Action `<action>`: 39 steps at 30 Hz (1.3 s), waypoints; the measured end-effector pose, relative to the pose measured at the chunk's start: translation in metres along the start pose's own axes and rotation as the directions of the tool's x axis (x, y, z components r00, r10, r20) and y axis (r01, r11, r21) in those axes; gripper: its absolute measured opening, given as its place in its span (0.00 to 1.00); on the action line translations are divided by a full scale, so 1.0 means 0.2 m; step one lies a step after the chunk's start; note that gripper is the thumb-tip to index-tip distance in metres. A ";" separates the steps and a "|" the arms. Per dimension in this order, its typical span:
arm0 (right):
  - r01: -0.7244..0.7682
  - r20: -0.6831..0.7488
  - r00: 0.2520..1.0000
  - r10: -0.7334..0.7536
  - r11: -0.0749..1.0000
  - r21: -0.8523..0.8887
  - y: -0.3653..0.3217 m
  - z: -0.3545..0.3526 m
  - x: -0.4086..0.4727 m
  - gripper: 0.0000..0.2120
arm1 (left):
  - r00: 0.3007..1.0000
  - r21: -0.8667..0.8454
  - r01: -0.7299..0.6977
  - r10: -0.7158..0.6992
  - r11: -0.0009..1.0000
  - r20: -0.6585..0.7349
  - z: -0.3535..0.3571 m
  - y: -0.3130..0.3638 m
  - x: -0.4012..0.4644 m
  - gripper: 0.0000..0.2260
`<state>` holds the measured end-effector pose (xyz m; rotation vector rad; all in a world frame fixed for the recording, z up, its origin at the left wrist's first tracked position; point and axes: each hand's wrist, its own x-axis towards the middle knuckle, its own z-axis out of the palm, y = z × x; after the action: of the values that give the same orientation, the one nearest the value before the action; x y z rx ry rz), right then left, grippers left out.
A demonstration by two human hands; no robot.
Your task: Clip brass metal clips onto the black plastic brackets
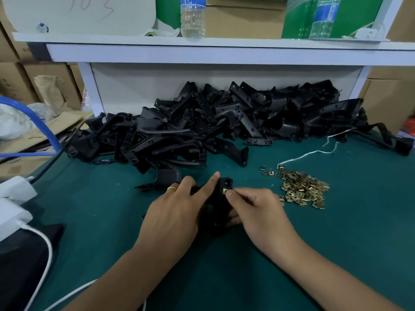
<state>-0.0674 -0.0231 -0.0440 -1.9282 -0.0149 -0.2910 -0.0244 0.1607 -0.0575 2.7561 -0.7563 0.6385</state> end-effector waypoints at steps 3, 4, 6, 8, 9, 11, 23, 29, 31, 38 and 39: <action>0.076 0.059 0.996 -0.069 0.989 -0.124 -0.04 0.00 -0.02 0.19 | 0.999 -0.075 0.023 -0.021 0.997 0.028 -0.01 0.03 0.00 0.35; 0.117 0.069 0.992 -0.107 0.979 -0.166 -0.04 -0.01 -0.01 0.19 | 0.998 -0.114 0.054 -0.051 0.992 0.023 -0.01 0.03 0.00 0.34; 0.201 -0.019 0.976 -0.215 0.937 -0.284 -0.02 -0.06 0.04 0.16 | 0.991 -0.158 0.132 -0.133 0.979 0.003 0.00 0.02 0.01 0.33; 0.195 -0.161 0.943 -0.292 0.875 -0.444 0.04 -0.17 0.11 0.11 | 0.981 -0.166 0.189 -0.193 0.968 -0.005 0.00 0.00 0.01 0.31; 0.141 -0.219 0.930 -0.295 0.838 -0.528 0.08 -0.23 0.14 0.10 | 0.978 -0.173 0.205 -0.209 0.963 -0.007 0.00 0.00 0.01 0.30; 0.001 -0.320 0.907 -0.275 0.760 -0.650 0.16 -0.33 0.18 0.10 | 0.979 -0.161 0.201 -0.206 0.966 -0.013 0.01 0.00 0.00 0.29; -0.100 -0.208 0.946 -0.249 0.386 -0.917 0.26 -0.33 0.34 0.06 | 0.967 -0.160 0.253 -0.256 0.954 0.006 0.02 -0.04 0.02 0.29; 0.012 -0.093 0.967 -0.238 0.407 -0.913 0.25 -0.32 0.32 0.08 | 0.968 -0.185 0.250 -0.250 0.950 0.022 0.02 -0.04 0.02 0.28; 0.074 -0.056 0.958 -0.282 0.432 -0.899 0.20 -0.30 0.28 0.10 | 0.968 -0.197 0.248 -0.248 0.949 0.028 0.02 -0.04 0.02 0.28; 0.223 -0.307 0.910 -0.280 0.952 -0.207 0.05 0.02 0.04 0.09 | 0.968 -0.309 0.217 -0.245 0.926 -0.054 -0.02 -0.06 0.03 0.29; 0.199 -0.324 0.920 -0.220 0.975 -0.098 0.04 0.03 0.04 0.09 | 0.966 -0.315 0.214 -0.248 0.925 -0.070 -0.02 -0.06 0.03 0.29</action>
<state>-0.0577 -0.0221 -0.0516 -1.9194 0.0121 -0.7691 -0.0154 0.1694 -0.0522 2.4534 -0.4508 0.5630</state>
